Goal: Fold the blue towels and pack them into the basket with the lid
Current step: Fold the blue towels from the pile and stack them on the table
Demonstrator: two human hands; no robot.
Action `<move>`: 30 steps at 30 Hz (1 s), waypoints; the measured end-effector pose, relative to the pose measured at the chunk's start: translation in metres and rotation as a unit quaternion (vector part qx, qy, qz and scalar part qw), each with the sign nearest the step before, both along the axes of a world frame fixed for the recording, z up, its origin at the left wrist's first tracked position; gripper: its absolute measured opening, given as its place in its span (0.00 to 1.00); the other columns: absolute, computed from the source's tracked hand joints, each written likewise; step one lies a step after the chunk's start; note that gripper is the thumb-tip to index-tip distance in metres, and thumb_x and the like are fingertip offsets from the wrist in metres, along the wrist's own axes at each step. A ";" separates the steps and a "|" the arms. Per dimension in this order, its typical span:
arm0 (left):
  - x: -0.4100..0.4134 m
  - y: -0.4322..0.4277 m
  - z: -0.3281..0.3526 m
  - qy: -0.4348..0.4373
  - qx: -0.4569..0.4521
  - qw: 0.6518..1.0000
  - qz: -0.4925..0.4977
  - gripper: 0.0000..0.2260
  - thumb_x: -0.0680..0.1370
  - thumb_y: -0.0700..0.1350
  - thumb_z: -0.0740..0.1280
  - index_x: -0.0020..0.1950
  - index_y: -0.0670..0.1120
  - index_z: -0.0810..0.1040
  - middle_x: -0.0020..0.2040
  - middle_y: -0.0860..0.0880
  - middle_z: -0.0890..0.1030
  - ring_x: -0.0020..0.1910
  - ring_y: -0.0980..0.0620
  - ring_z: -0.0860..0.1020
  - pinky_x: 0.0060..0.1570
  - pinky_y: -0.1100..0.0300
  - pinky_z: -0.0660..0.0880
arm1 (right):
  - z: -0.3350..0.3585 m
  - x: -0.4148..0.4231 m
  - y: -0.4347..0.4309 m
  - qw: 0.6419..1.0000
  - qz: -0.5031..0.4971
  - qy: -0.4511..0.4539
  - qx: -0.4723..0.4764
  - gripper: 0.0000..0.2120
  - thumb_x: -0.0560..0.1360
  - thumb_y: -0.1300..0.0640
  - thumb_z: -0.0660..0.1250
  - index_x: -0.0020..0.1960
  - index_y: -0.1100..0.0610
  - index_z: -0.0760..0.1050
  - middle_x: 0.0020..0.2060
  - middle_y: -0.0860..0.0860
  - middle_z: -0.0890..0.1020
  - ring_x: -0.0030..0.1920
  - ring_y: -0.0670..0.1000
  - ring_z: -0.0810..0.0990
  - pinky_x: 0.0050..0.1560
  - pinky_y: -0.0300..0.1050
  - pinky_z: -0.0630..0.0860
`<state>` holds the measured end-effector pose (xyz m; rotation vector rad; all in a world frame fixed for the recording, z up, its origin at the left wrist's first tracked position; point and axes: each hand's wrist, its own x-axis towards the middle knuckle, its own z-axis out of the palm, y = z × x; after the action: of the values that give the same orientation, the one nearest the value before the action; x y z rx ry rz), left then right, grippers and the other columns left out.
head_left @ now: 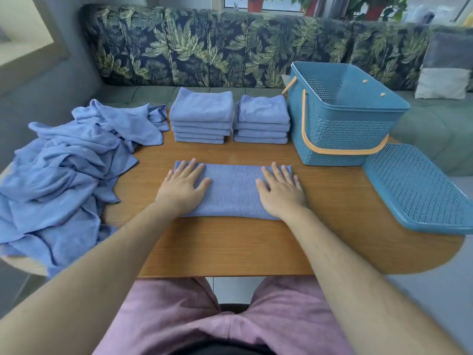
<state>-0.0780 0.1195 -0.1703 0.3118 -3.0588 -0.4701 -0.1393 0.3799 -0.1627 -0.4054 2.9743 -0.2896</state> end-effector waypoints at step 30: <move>0.054 0.022 0.024 0.046 -0.129 0.989 -0.052 0.28 0.76 0.64 0.48 0.61 0.54 0.81 0.51 0.51 0.75 0.53 0.45 0.76 0.55 0.51 0.68 | 0.018 0.046 -0.016 0.987 0.042 0.143 -0.060 0.16 0.82 0.46 0.59 0.68 0.39 0.76 0.71 0.43 0.69 0.70 0.53 0.63 0.66 0.53 0.59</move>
<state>-0.0240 0.1419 -0.1465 0.1165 -3.0066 -0.0839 -0.0933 0.3635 -0.1447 -0.6340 3.2168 -0.4363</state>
